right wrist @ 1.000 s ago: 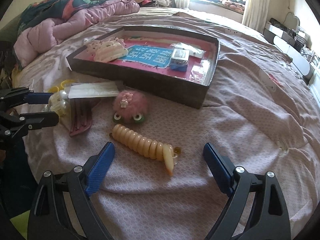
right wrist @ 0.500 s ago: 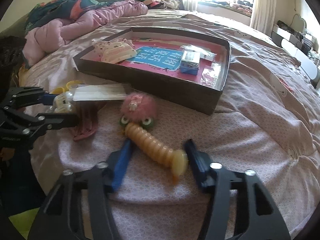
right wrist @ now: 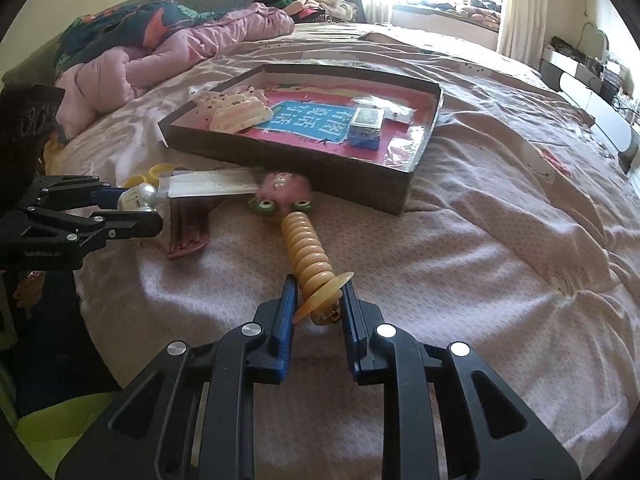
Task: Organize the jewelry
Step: 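Grasp the pearl clips with the left gripper while the right grasps the coiled orange hair tie, then carry the pearl clips and coiled hair tie over the pink tray with both grippers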
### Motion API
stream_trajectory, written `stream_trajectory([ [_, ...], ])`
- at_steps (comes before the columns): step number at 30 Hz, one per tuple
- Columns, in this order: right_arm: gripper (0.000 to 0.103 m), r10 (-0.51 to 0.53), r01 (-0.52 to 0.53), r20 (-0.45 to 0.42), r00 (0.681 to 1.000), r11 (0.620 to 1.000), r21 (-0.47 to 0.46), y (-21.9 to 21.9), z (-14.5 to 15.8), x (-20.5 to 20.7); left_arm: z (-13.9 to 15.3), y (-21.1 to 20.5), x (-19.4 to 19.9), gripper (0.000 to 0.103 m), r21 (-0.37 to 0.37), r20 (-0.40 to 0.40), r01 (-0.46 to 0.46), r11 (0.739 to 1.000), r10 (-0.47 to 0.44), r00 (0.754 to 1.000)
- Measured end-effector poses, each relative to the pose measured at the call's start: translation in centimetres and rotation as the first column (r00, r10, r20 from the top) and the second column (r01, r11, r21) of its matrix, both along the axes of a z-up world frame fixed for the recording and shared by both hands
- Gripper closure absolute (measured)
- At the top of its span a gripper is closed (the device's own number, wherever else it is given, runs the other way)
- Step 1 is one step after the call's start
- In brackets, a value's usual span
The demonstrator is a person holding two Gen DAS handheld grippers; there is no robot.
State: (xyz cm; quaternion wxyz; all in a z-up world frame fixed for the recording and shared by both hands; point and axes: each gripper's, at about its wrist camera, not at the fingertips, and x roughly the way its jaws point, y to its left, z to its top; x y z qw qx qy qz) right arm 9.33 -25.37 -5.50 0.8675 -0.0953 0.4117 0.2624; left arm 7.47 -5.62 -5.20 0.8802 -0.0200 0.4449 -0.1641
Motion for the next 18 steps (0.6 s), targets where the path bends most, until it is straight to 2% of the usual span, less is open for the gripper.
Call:
stream_trajectory([
  [8, 0.083, -0.026, 0.025, 0.035, 0.999, 0.999, 0.025, -1.1, 2.1, -0.8, 1.6, 1.2, -0.4, 0.066, -0.029, 0.035, -0.04, 0.999, 0.041, 0.999],
  [18, 0.083, 0.007, -0.011, 0.071, 0.997, 0.998, 0.061, 0.9, 4.0, -0.3, 3.5, 3.4, -0.1, 0.066, -0.06, 0.081, -0.101, 0.993, 0.106, 0.991],
])
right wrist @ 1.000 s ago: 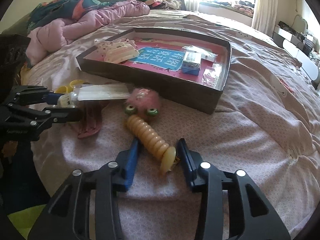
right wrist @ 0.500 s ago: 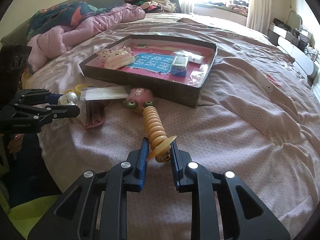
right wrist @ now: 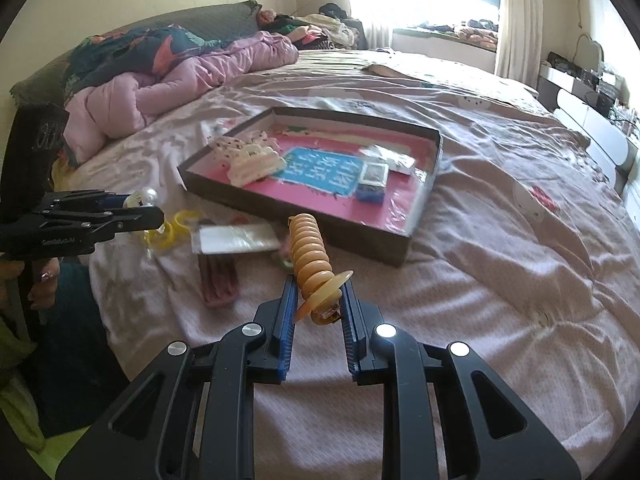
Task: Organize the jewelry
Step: 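Carry the pearl clips and coiled hair tie over the pink tray with both grippers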
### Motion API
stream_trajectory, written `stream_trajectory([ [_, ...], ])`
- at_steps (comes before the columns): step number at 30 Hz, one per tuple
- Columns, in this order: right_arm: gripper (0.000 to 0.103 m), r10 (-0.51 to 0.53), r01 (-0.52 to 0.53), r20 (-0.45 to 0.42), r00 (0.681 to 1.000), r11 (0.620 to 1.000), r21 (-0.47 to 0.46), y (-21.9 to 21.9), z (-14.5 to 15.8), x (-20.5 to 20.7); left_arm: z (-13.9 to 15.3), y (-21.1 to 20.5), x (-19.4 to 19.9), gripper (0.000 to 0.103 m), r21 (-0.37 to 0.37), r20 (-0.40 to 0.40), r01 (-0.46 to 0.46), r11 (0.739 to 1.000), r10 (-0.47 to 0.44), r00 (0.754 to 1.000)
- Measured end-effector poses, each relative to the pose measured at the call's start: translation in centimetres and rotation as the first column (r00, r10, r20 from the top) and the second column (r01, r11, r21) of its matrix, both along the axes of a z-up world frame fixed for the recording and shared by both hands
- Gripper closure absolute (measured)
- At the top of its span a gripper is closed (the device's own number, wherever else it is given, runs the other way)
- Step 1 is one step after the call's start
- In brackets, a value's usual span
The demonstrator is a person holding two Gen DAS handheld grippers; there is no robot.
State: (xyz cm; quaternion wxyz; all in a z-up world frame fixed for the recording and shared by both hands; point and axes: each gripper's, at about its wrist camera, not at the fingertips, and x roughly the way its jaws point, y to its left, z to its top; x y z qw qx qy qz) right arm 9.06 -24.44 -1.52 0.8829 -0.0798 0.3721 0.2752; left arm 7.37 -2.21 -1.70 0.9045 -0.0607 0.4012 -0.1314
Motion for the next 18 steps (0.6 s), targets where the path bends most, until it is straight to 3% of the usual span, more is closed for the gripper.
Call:
stream_trajectory([
  [18, 0.083, 0.053, -0.054, 0.013, 0.998, 0.998, 0.022, 4.5, 0.8, 2.3, 2.2, 5.1, 1.9, 0.066, -0.039, 0.042, -0.133, 0.99, 0.135, 0.99],
])
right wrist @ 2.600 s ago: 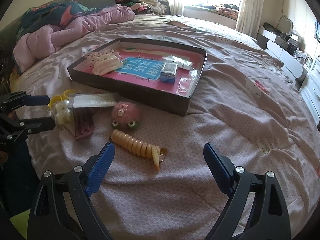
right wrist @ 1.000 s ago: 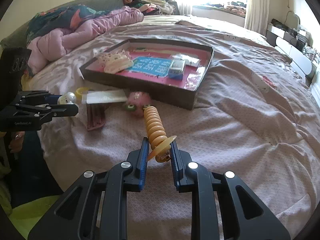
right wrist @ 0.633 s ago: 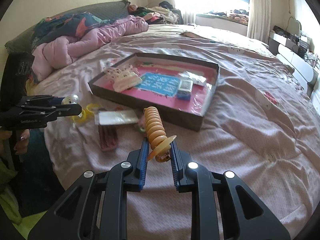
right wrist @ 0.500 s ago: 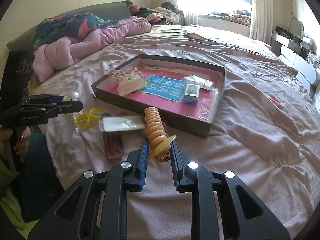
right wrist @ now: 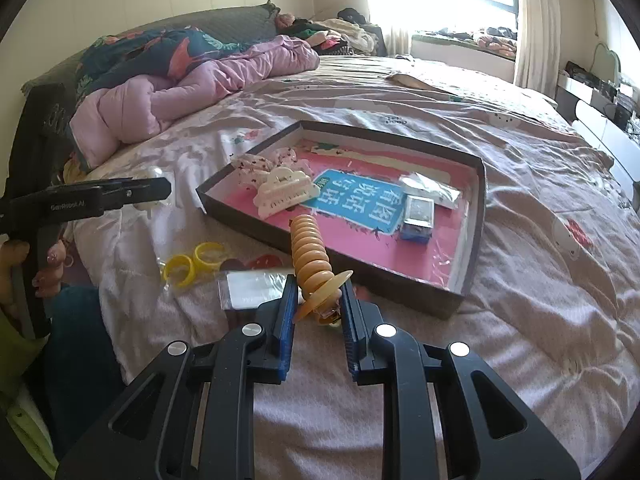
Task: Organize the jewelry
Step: 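Carry the pearl clips and coiled hair tie over the pink tray with both grippers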
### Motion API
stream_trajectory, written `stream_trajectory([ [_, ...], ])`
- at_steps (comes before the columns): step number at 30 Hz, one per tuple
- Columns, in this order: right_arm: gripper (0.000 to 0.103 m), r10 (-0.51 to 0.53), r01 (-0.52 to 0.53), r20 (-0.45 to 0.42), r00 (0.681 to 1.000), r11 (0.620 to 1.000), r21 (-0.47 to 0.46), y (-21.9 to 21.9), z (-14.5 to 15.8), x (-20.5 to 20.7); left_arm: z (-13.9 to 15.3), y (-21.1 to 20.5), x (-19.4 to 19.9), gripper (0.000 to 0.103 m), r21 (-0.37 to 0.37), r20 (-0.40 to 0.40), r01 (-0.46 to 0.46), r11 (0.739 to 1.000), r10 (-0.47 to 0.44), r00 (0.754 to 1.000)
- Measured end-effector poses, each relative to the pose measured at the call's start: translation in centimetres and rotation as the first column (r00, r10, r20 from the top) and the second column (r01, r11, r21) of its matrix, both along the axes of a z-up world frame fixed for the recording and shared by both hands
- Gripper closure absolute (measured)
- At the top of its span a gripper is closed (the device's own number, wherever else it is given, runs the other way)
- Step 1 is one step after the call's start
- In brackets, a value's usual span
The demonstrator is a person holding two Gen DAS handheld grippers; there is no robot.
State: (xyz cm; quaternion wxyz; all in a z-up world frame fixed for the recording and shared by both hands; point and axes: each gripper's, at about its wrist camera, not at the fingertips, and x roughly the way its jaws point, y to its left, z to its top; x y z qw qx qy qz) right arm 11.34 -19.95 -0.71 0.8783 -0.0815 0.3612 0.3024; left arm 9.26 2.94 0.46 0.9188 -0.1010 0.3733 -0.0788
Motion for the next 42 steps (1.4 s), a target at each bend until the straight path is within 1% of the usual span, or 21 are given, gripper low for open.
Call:
stream_trajectory([
  [9, 0.083, -0.013, 0.013, 0.012, 1.0, 1.0, 0.01, 0.7, 0.6, 1.7, 1.0, 0.4, 1.8, 0.066, 0.016, 0.022, -0.026, 1.0, 0.025, 0.999],
  [21, 0.083, -0.054, 0.053, 0.022, 0.998, 0.998, 0.018, 0.7, 1.4, 3.8, 1.8, 0.1, 4.5, 0.066, 0.002, 0.028, -0.032, 0.999, 0.032, 0.999],
  [25, 0.083, -0.076, 0.076, 0.025, 0.997, 0.997, 0.022, 0.5, 1.6, 4.5, 2.0, -0.3, 5.1, 0.066, 0.016, 0.04, -0.031, 0.999, 0.031, 0.999],
  [31, 0.083, -0.11, 0.109, 0.037, 0.993, 0.994, 0.02, 0.2, 1.9, 5.5, 1.3, -0.4, 6.4, 0.066, 0.008, 0.023, -0.034, 0.999, 0.034, 0.999],
  [34, 0.083, -0.126, 0.125, 0.038, 0.991, 0.992, 0.022, 0.1, 1.9, 6.0, 0.9, -0.5, 7.1, 0.066, 0.017, 0.016, -0.038, 0.999, 0.038, 0.999],
  [42, 0.083, -0.151, 0.15, 0.043, 0.988, 0.989, 0.01, 0.2, 1.8, 7.4, -0.8, -0.1, 8.3, 0.066, 0.024, -0.022, -0.053, 0.998, 0.053, 0.998],
])
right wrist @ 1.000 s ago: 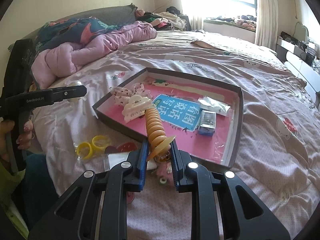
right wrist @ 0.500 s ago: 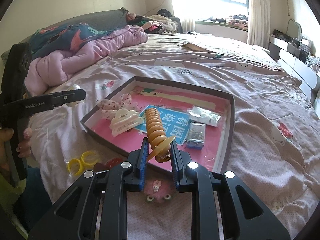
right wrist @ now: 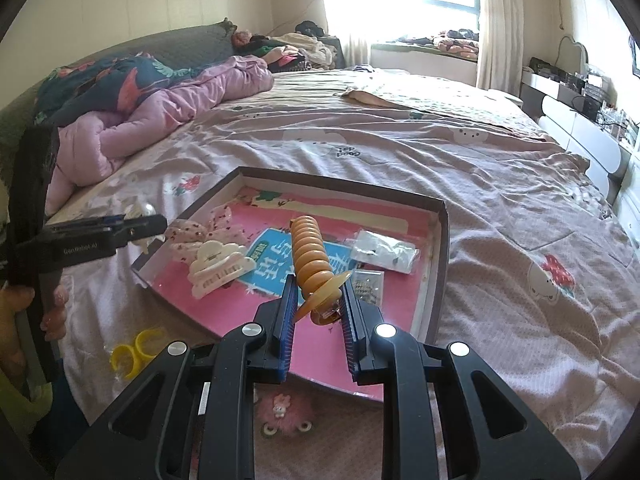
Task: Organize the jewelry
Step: 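Carry the pearl clips and coiled hair tie over the pink tray with both grippers, then lower the pearl clips and hair tie into the tray and open both grippers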
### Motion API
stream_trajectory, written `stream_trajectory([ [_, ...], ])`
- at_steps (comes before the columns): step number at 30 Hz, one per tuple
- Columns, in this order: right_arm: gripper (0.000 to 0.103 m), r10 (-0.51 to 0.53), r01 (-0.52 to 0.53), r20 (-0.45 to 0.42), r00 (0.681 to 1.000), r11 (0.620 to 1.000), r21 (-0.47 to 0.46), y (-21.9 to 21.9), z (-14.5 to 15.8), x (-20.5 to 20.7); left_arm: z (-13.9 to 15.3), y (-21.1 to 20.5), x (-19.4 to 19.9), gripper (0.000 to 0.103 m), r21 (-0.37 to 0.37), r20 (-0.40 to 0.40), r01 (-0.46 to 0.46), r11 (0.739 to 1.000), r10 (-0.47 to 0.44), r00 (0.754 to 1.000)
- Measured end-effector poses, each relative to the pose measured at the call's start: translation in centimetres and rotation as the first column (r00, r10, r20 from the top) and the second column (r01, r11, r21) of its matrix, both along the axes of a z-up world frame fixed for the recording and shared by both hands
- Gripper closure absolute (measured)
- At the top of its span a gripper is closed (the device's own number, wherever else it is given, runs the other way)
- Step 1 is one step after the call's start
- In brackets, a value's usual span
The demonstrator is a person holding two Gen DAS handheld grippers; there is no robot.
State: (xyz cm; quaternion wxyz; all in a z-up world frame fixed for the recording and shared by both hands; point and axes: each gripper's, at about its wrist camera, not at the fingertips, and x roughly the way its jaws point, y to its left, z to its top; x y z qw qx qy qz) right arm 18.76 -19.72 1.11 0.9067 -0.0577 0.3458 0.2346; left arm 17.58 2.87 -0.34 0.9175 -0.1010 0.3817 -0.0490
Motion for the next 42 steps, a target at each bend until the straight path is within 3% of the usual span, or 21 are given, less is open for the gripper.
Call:
stream_trajectory([
  [11, 0.083, 0.005, -0.005, -0.025, 1.0, 1.0, -0.021, 1.5, -1.4, 2.2, -2.0, -0.2, 0.7, 0.066, 0.021, -0.033, 0.014, 1.0, -0.013, 0.999],
  [29, 0.083, -0.014, 0.008, -0.089, 0.996, 0.997, -0.071, 5.1, -4.2, 5.1, -2.6, -0.4, 1.2, 0.065, 0.044, -0.031, 0.034, 0.998, -0.033, 0.999],
  [42, 0.083, -0.032, 0.022, -0.123, 0.992, 0.997, -0.08, 5.6, -5.2, 5.4, -2.0, 0.0, 0.6, 0.046, 0.026, -0.012, 0.028, 0.999, -0.028, 1.0],
])
